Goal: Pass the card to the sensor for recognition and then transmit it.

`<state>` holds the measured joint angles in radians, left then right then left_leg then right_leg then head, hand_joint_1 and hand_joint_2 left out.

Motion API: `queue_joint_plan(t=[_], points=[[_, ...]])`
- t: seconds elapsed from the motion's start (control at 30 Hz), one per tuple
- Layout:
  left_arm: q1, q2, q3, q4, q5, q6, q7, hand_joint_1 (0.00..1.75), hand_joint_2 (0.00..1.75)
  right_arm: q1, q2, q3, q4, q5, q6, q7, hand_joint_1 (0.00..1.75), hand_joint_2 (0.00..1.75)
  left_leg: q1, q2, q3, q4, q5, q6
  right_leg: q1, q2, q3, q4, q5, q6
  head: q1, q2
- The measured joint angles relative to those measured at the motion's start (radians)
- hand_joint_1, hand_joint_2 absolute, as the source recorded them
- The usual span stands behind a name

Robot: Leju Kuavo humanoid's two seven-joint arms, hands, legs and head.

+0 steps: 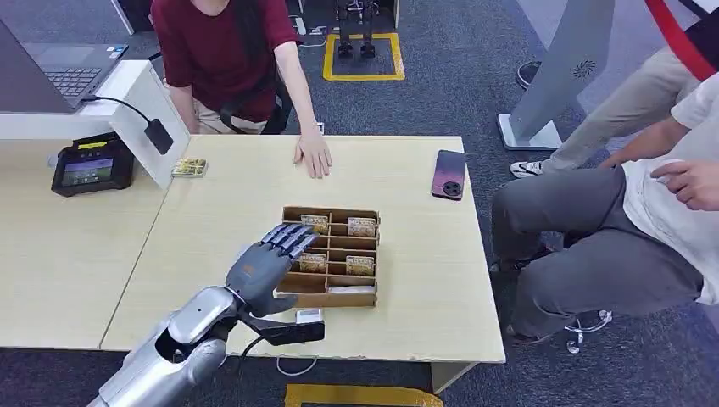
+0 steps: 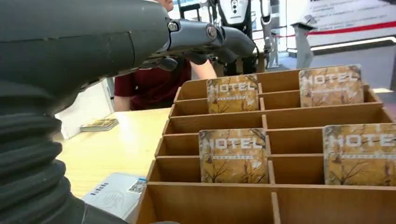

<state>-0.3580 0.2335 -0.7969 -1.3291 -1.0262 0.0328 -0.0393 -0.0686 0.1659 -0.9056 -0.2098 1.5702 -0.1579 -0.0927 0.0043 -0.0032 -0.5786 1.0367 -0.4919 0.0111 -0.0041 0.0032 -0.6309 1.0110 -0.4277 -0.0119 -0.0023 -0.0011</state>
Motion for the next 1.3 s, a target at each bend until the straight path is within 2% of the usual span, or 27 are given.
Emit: queue_joint_plan(t=[0.17,0.23,0.37,1.3], points=[[-0.006,-0.01,0.0,0.012,0.0,0.0,0.0,0.0,1.75,0.0,0.0,0.0,0.0,0.0,0.001,0.0,0.0,0.0,0.0,0.0,0.0,0.0,0.0,0.0,0.0,0.0,0.0,0.0,0.0,0.0,0.0,0.0],[-0.016,-0.037,0.0,0.038,0.003,-0.001,0.003,0.0,1.75,0.0,0.0,0.003,0.0,0.0,0.003,0.0,0.0,0.0,0.0,0.0,0.0,0.0,0.0,0.0,0.0,0.0,0.0,0.0,0.0,0.0,0.0,0.0],[-0.026,-0.057,0.0,0.068,0.0,0.001,0.013,0.0,1.75,-0.001,0.0,0.005,0.0,0.0,0.002,0.0,0.0,0.0,0.0,0.0,0.0,0.0,0.0,0.0,0.0,0.0,0.0,0.0,0.0,0.0,0.0,0.0],[-0.04,-0.098,0.0,0.155,0.003,0.008,0.019,0.0,1.75,-0.001,0.0,0.011,0.0,0.0,0.001,0.0,0.0,0.0,0.0,0.0,0.0,0.0,0.0,0.0,0.0,0.0,0.0,0.0,0.0,0.0,0.0,0.0]])
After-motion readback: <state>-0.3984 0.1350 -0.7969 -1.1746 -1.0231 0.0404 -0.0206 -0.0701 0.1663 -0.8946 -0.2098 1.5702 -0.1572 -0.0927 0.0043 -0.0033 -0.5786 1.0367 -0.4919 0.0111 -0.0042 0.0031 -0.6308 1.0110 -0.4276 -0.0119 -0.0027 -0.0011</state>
